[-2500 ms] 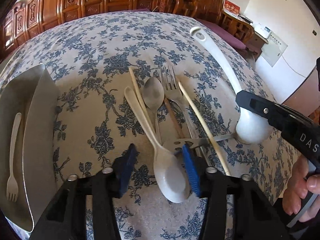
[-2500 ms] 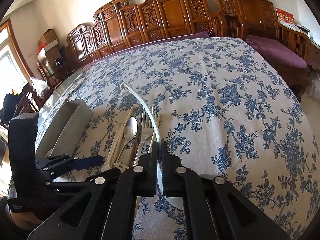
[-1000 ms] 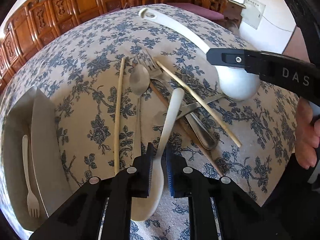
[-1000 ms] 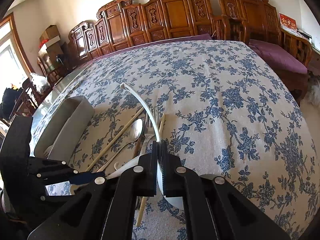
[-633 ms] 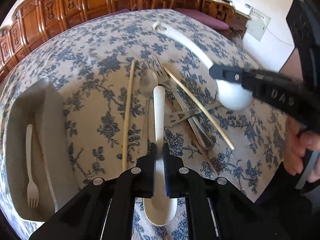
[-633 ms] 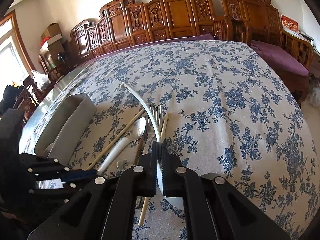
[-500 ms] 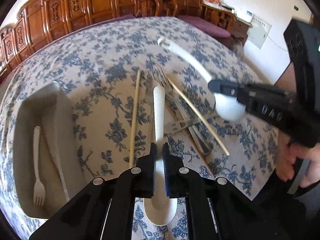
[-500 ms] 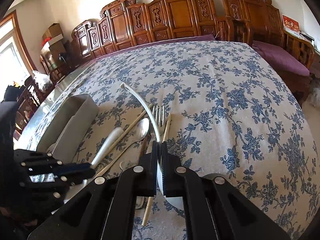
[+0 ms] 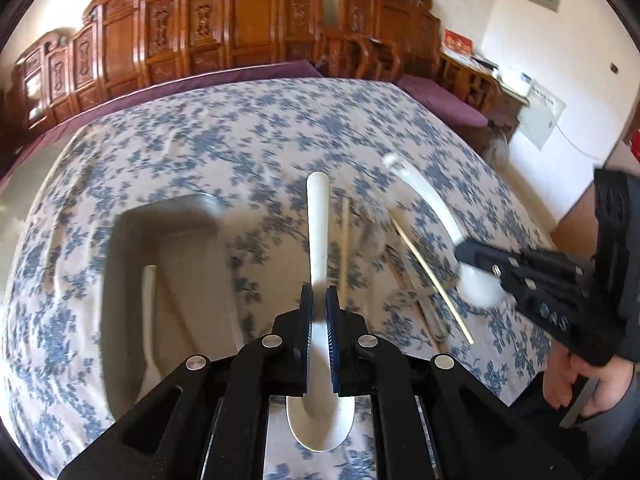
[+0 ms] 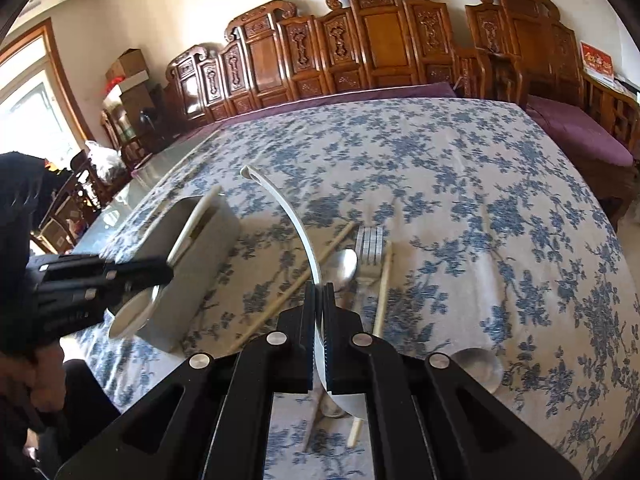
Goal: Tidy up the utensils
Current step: 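Lower the left gripper's spoon into the grey tray and open it while the right gripper holds its spoon, then carry the white spoon into the grey tray and open the right gripper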
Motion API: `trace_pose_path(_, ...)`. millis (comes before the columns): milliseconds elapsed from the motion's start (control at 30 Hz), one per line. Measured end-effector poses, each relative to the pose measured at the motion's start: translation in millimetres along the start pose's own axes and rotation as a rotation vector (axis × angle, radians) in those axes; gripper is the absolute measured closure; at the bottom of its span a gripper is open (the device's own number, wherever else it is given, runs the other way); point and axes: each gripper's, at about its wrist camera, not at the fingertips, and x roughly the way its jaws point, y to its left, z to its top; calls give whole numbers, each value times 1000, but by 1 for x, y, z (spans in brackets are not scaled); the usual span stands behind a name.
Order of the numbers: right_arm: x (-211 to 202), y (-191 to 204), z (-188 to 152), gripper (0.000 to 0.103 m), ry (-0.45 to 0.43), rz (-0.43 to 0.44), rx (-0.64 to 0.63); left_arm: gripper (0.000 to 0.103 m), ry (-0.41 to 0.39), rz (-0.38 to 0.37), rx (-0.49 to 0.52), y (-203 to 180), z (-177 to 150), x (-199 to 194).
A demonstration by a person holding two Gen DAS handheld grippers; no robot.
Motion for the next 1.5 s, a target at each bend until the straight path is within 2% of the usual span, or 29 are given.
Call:
trace_pose_path(333, 0, 45, 6, 98, -3, 89, -25, 97, 13, 47, -175, 83, 0, 8)
trace_pose_path(567, 15, 70, 14, 98, 19, 124, -22, 97, 56, 113, -235, 118, -12, 28)
trace_pose_path(633, 20, 79, 17, 98, 28, 131, -25, 96, 54, 124, -239, 121, -14, 27)
trace_pose_path(667, 22, 82, 17, 98, 32, 135, -24, 92, 47, 124, -240, 124, -15, 25)
trace_pose_path(867, 33, 117, 25, 98, 53, 158, -41, 90, -3, 142, -230, 137, -23, -1)
trace_pose_path(1067, 44, 154, 34, 98, 73, 200, -48, 90, -71, 212, -228, 159, -31, -40)
trace_pose_path(1267, 67, 180, 40, 98, 112, 247, 10, 90, -105, 268, -224, 181, -40, -60)
trace_pose_path(1500, 91, 187, 43, 98, 145, 252, 85, 90, -118, 260, -231, 193, -47, -63)
